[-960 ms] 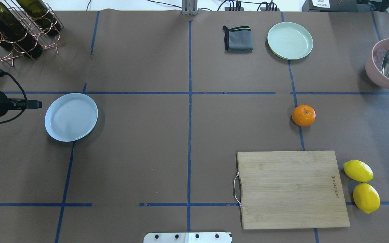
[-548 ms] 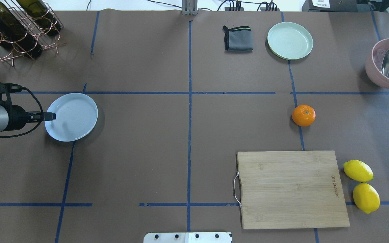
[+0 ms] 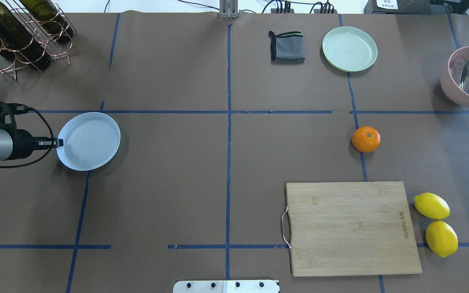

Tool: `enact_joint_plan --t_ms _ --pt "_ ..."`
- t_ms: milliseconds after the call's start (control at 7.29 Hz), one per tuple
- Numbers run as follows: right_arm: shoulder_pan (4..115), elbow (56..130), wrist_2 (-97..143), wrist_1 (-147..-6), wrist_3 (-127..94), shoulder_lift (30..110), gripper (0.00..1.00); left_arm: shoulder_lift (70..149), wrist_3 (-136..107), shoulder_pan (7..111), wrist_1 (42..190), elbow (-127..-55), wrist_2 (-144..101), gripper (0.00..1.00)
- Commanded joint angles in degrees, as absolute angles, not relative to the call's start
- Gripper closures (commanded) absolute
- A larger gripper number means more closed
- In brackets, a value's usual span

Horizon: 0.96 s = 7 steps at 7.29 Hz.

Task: Pick orange to plate
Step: 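Reach the left gripper to the rim of the light blue plate, then grip the plate rim with the left gripper and slide it toward table center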

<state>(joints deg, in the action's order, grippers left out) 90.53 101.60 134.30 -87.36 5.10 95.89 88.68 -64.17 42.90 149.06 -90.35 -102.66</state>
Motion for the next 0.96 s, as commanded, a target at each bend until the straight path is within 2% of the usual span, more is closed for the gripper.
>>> enact_joint_plan --t_ms 0,274,411,685,823 --pt "90.53 101.51 134.38 -87.36 5.1 95.89 0.0 88.68 -63.99 42.89 148.98 -91.57 -102.74 1.0" --pt "90.53 101.51 134.38 -87.36 5.1 95.89 0.0 89.9 -63.98 42.98 146.88 -97.27 -103.45 1.0" --pt "90.53 101.43 134.38 -87.36 5.1 95.89 0.0 93.83 -64.25 42.98 142.17 -98.95 -105.27 1.0" --pt "90.53 101.34 134.38 -87.36 5.1 95.89 0.0 108.03 -67.56 42.28 131.1 -97.48 -105.38 1.0" --pt "90.53 101.34 134.38 -87.45 5.1 95.89 0.0 114.54 -72.9 38.36 128.09 -95.12 -105.21 1.0"
